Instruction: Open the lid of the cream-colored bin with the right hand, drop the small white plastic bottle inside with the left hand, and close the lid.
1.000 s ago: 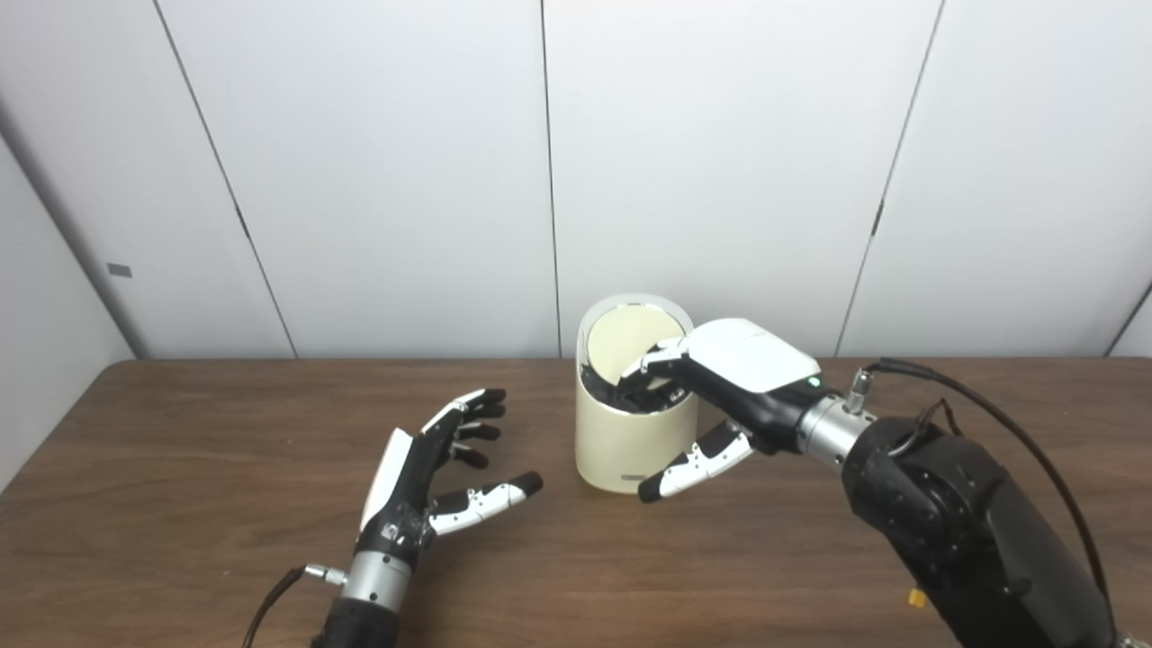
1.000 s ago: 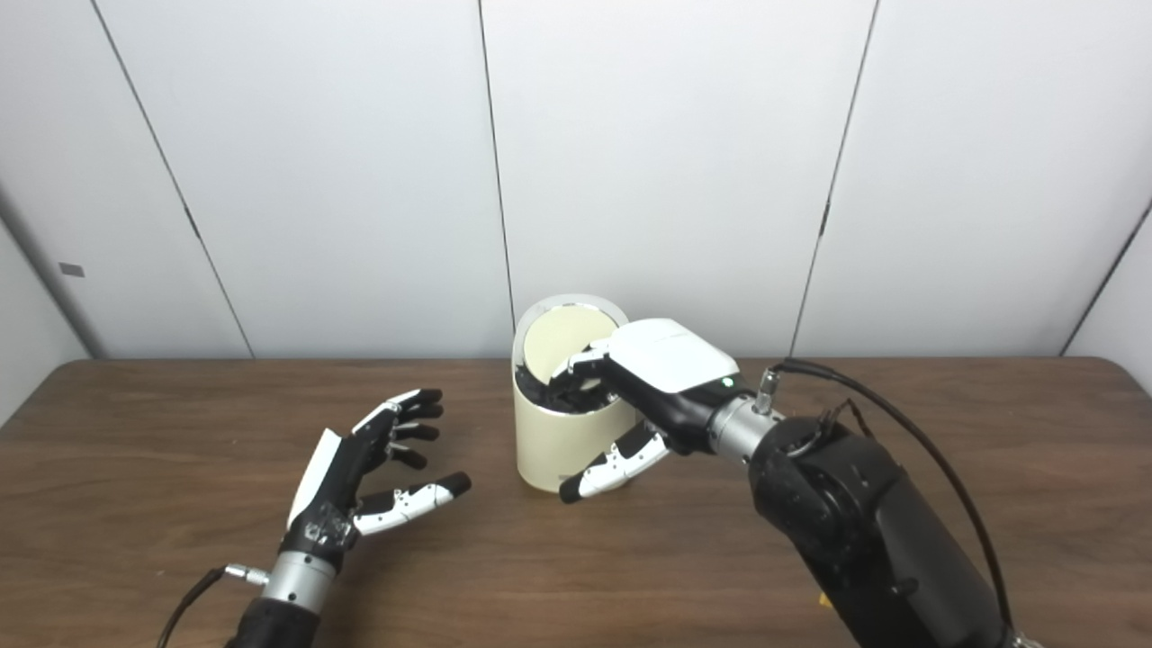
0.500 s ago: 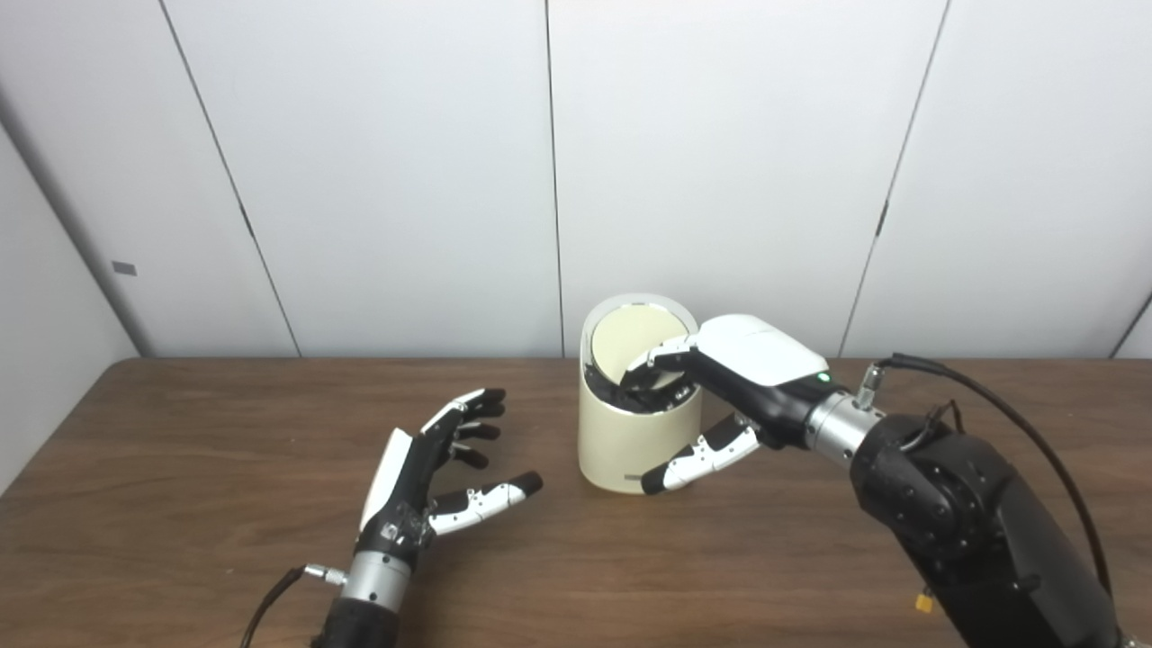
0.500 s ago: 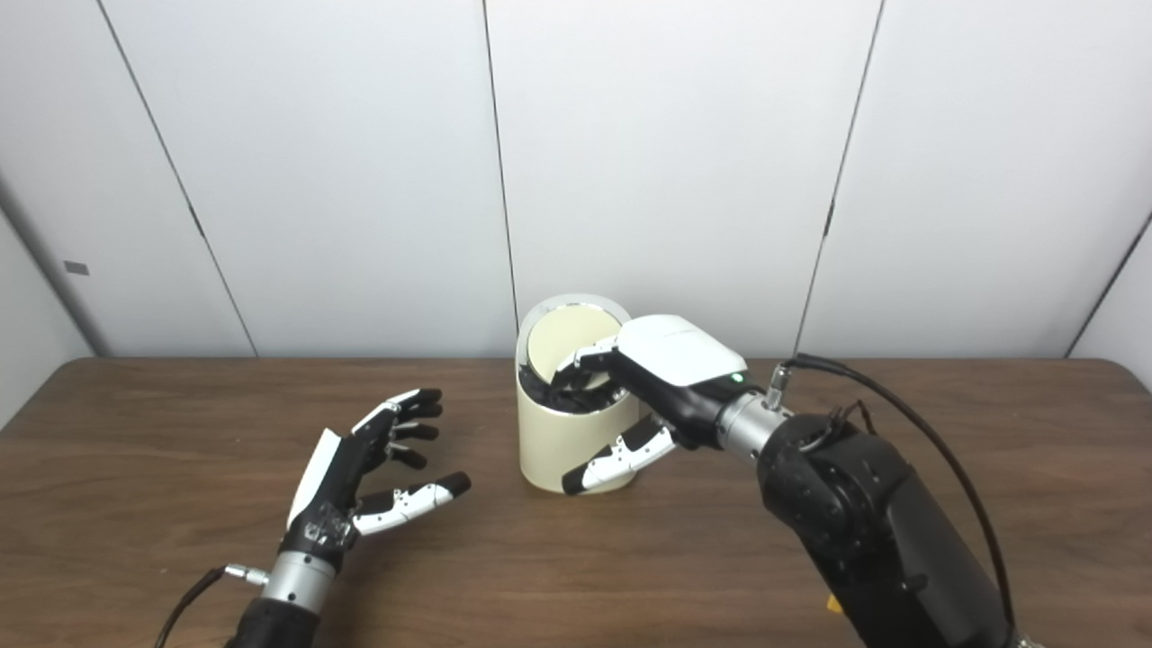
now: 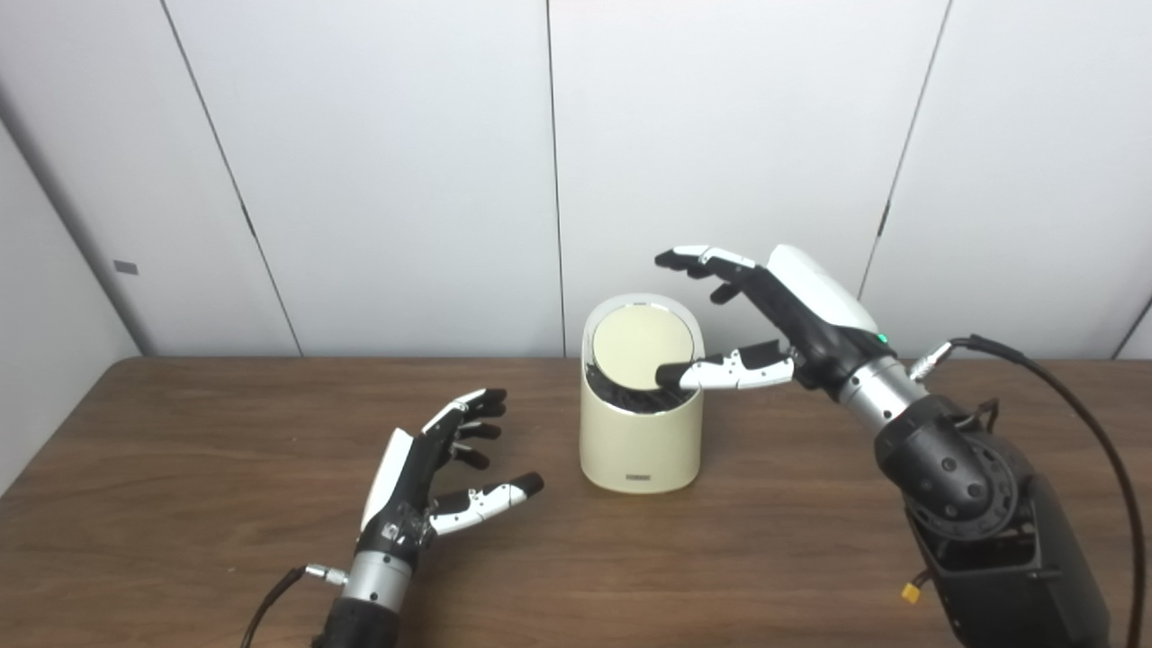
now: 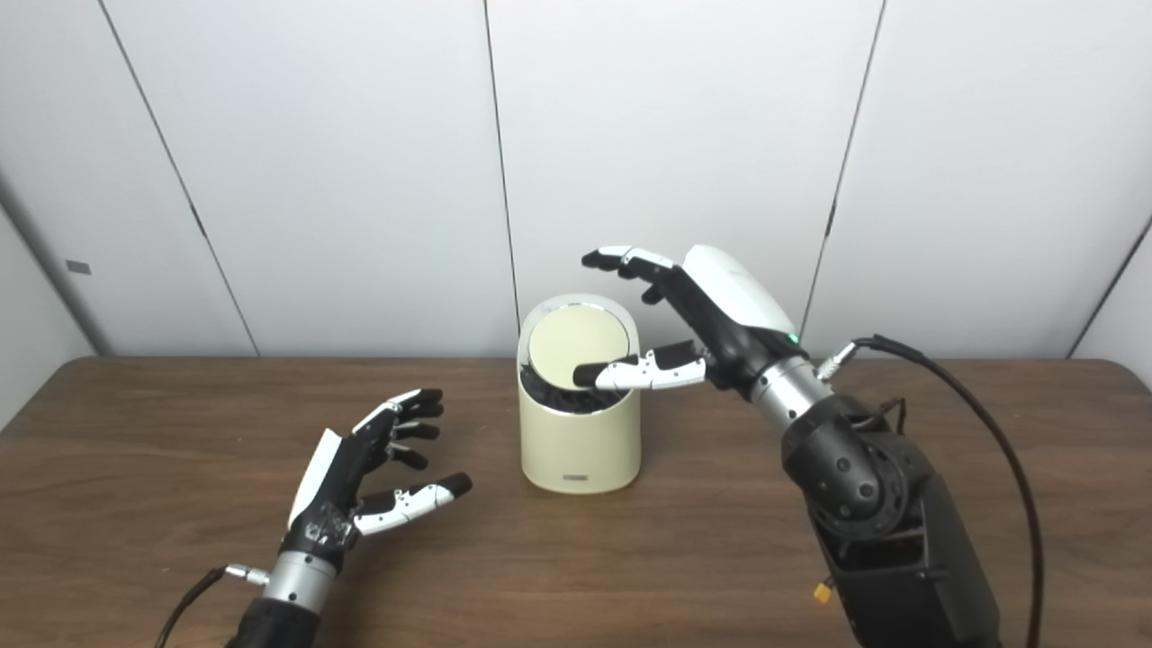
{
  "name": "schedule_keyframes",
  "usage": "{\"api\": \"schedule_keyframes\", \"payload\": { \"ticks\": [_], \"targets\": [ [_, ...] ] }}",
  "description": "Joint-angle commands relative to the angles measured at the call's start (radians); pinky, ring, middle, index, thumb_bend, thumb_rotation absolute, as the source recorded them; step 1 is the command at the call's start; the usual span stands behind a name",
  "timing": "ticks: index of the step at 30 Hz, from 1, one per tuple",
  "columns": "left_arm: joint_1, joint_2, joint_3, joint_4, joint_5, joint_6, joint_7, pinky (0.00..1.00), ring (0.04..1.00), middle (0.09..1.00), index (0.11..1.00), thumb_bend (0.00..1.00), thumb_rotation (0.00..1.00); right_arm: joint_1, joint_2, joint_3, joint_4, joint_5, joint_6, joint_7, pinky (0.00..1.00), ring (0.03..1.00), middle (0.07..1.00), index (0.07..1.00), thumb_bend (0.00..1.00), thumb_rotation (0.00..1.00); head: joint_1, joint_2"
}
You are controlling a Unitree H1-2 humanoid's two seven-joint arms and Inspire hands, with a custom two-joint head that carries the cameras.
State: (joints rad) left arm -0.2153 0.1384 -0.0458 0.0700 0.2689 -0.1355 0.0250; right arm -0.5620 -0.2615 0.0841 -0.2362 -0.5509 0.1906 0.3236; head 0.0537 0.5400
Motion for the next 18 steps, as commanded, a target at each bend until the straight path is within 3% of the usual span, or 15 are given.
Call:
{"api": "schedule_keyframes", "payload": {
  "ticks": [1, 5, 9, 12, 14, 18],
  "targets": [
    [-0.031, 0.001, 0.001, -0.019, -0.007, -0.030, 0.007, 0.59, 0.738, 0.801, 0.827, 0.82, 0.33, 0.000, 0.002, -0.035, -0.014, 0.024, -0.024, -0.070, 0.70, 0.819, 0.836, 0.819, 0.62, 0.42, 0.000, 0.001],
    [-0.031, 0.002, 0.000, -0.018, -0.004, -0.034, 0.009, 0.58, 0.730, 0.798, 0.827, 0.82, 0.33, 0.060, 0.021, -0.079, 0.007, 0.063, -0.023, -0.145, 0.69, 0.806, 0.824, 0.811, 0.65, 0.41, -0.007, -0.005],
    [-0.029, 0.002, 0.001, -0.024, -0.007, -0.032, 0.008, 0.60, 0.739, 0.800, 0.829, 0.83, 0.35, 0.133, 0.037, -0.113, 0.048, 0.135, -0.061, -0.201, 0.69, 0.820, 0.833, 0.829, 0.63, 0.36, -0.010, -0.013],
    [-0.030, 0.001, 0.003, -0.022, -0.013, -0.038, 0.008, 0.60, 0.740, 0.801, 0.830, 0.83, 0.35, 0.189, 0.063, -0.130, 0.069, 0.167, -0.057, -0.243, 0.76, 0.844, 0.859, 0.844, 0.64, 0.37, -0.019, -0.014],
    [-0.031, 0.000, 0.003, -0.019, -0.017, -0.039, 0.008, 0.60, 0.741, 0.800, 0.830, 0.82, 0.35, 0.219, 0.075, -0.136, 0.083, 0.171, -0.071, -0.276, 0.74, 0.836, 0.856, 0.854, 0.65, 0.38, -0.023, -0.014],
    [-0.032, -0.001, 0.001, -0.013, -0.014, -0.043, 0.013, 0.59, 0.729, 0.796, 0.829, 0.82, 0.34, 0.261, 0.092, -0.149, 0.153, 0.231, -0.159, -0.329, 0.74, 0.835, 0.850, 0.861, 0.64, 0.36, -0.031, -0.021]
  ]
}}
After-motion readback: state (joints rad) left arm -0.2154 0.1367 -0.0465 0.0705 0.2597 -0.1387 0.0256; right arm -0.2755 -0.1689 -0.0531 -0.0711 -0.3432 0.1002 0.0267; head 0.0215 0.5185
